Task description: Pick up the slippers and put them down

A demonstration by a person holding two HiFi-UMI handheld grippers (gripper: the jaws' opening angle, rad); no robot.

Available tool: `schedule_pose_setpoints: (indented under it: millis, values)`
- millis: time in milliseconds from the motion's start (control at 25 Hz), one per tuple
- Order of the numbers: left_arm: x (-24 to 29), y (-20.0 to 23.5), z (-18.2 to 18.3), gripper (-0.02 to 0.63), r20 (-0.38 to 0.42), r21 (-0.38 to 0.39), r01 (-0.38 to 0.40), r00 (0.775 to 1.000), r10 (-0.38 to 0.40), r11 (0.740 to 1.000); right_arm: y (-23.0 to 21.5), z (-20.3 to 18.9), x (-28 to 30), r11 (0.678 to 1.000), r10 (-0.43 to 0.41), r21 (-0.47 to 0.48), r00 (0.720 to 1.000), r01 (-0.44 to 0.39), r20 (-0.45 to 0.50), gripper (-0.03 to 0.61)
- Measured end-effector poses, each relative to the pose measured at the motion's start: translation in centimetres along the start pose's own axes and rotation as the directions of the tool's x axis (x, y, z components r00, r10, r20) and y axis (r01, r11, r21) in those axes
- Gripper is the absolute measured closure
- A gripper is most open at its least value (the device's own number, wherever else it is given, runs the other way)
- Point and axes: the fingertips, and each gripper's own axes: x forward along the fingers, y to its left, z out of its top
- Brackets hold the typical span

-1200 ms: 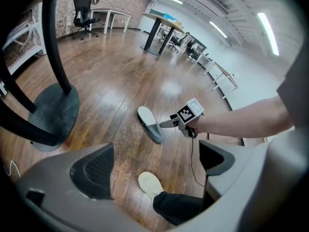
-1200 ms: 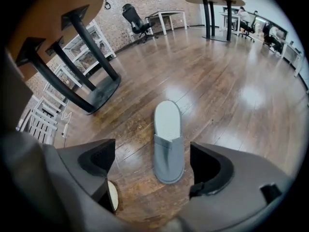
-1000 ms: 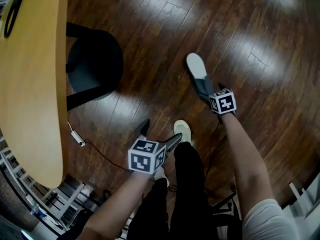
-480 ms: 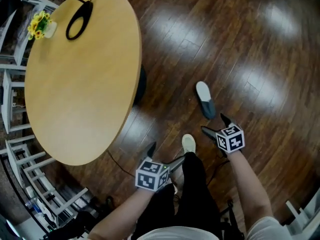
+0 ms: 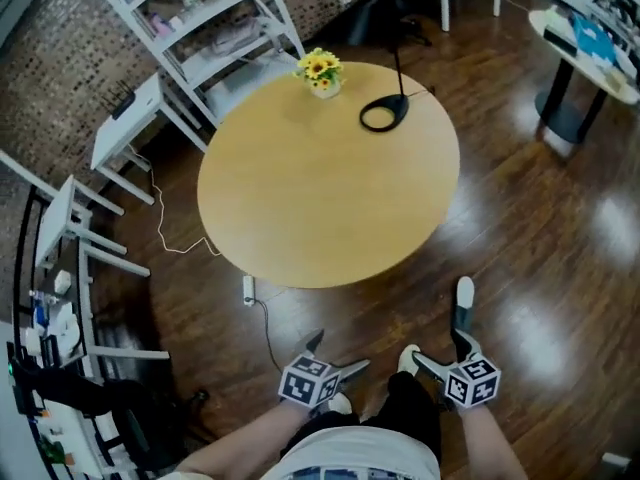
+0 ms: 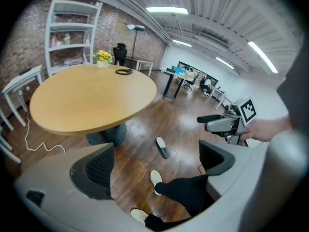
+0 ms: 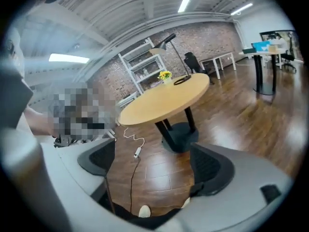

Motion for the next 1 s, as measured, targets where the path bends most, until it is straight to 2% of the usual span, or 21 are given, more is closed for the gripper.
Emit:
schedule_pose_setpoints:
  millis: [80,240,360,480,720,880,1000]
  values:
    - [-5.4,3.2,-0.8,0.063,0.074,-0.039,-0.054,0.996,0.057,0.998,5.3,0.8,0.9,0.996,0.022,-0.081,0.998,-0.026,-0.057,0.075]
    - [-14.4,8.4,-2.0,0.063,0.207,-0.134,-0.130,0.966,0.155,0.983,14.1,4.3,2.6,0.969,0.051,-0.236,0.992,-0.078,-0.119,0.078]
    - [-20.3,11.4,-4.0,0.063,0.250,-0.178,-0.163,0.946,0.205,0.970,20.2,6.7,3.3,0.951,0.056,-0.297,0.993,-0.083,-0.100,0.078]
    - [-24.4,14.0,-6.8,0.063,0.277,-0.230,-0.169,0.933,0.231,0.959,24.5,8.3,3.9,0.937,0.032,-0.347,0.998,-0.049,-0.055,0.079]
    - [-25.9,16.2,-13.8,0.063,0.254,-0.251,-0.170,0.938,0.234,0.953,26.3,4.0,3.6,0.942,-0.039,-0.334,0.999,0.030,-0.020,0.080]
    - [-28.8,15.8,-14.8,0.063,0.253,-0.258,-0.146,0.944,0.213,0.955,28.8,3.1,1.4,0.945,-0.058,-0.326,0.998,0.043,-0.038,0.080]
    - [-29.4,15.8,-14.7,0.063,0.247,-0.269,-0.142,0.946,0.210,0.953,29.0,2.9,0.8,0.947,-0.065,-0.319,0.996,0.043,-0.060,0.080]
